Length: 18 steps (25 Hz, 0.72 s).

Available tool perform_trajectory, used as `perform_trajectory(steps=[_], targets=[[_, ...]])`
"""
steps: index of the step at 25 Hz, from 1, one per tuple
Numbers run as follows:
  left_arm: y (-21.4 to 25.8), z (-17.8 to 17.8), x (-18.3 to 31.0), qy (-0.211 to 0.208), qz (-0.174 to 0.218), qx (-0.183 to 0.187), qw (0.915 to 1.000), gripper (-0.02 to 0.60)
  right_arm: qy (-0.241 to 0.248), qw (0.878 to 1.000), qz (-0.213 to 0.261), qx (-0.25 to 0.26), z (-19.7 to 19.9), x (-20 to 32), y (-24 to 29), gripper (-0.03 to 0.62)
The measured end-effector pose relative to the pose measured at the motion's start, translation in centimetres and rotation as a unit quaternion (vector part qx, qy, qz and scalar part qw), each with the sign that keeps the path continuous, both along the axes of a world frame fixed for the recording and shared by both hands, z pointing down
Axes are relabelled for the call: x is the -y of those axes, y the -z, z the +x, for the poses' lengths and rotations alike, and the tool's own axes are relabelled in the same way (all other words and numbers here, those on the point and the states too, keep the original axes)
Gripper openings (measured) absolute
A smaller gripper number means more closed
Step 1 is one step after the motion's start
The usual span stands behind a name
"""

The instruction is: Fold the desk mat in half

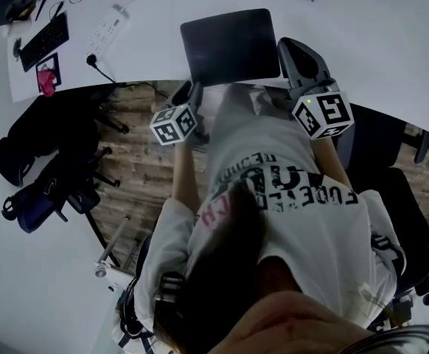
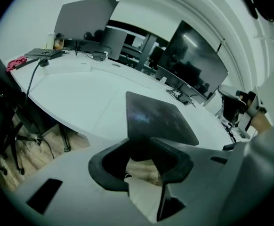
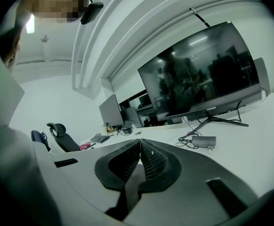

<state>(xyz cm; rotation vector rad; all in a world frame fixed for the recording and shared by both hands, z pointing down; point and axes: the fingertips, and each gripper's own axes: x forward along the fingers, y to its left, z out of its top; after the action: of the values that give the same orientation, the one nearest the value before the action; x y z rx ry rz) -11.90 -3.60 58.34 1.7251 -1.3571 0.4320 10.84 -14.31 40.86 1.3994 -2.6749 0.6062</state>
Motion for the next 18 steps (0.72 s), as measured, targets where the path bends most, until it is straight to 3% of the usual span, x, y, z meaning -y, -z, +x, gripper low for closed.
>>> perform_trajectory(steps=[11, 18], targets=[[-2.9, 0.8, -0.6, 0.04, -0.046, -0.059, 0.9964, 0.167, 0.0, 1.0, -0.009, -0.001, 0.0, -0.3, -0.5, 0.0], [-2.2, 0.3, -0.3, 0.06, -0.028, -0.071, 0.9953, 0.088, 0.005, 1.0, -0.005, 0.001, -0.3, -0.2, -0.4, 0.0]])
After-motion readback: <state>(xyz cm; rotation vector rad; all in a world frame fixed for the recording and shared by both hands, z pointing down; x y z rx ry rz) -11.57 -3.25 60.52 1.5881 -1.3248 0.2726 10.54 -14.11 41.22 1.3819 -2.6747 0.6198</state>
